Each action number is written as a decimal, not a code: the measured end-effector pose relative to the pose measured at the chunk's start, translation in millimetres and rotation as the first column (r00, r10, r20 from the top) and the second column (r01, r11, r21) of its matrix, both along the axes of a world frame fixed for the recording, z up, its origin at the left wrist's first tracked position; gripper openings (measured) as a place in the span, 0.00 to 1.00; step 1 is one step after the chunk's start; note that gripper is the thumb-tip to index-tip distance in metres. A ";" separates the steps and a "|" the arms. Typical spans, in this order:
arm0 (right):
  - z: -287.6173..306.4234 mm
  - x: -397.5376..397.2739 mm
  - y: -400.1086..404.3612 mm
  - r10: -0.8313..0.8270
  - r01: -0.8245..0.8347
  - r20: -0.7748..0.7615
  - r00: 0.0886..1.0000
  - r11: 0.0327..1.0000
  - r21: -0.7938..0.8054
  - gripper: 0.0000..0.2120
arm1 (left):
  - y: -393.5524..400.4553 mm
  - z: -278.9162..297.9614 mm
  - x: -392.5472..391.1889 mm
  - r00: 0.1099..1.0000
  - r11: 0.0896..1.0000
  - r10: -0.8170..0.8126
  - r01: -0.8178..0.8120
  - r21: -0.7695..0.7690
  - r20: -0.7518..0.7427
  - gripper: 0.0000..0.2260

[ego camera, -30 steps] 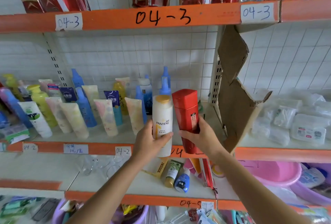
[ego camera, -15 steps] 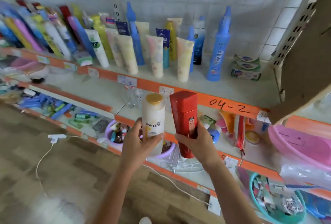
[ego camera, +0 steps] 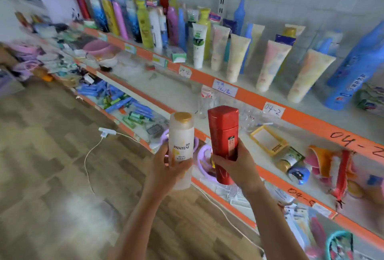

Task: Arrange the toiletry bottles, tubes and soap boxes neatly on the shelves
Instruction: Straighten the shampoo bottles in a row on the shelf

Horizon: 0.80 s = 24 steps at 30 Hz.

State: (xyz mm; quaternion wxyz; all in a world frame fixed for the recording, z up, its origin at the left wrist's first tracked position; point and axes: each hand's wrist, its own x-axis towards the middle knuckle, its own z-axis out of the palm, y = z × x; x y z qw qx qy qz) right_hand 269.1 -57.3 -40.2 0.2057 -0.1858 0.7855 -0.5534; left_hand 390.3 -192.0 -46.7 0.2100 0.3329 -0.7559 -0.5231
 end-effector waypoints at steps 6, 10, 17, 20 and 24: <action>2.9 32.9 -72.6 0.045 -0.044 -0.024 0.999 0.999 0.030 0.19 | -67.7 -5.4 33.5 0.999 0.998 0.045 -0.044 0.049 -0.023 0.16; -0.9 32.4 -108.6 0.075 -0.075 0.010 0.997 0.996 0.051 0.20 | -100.7 -15.0 38.0 0.996 0.993 0.084 -0.082 0.084 -0.027 0.17; -6.9 6.6 -191.9 0.120 -0.120 0.008 0.993 0.992 0.031 0.19 | -173.1 -11.4 26.9 0.993 0.991 0.118 -0.117 0.059 -0.006 0.19; -4.9 -4.6 -230.0 0.135 -0.135 0.022 0.991 0.991 0.018 0.20 | -206.7 2.1 21.6 0.985 0.984 0.174 -0.173 0.046 -0.016 0.16; -3.9 -14.6 -279.5 0.165 -0.165 0.009 0.986 0.984 0.061 0.19 | -247.0 7.2 17.3 0.970 0.970 0.238 -0.235 0.060 -0.041 0.15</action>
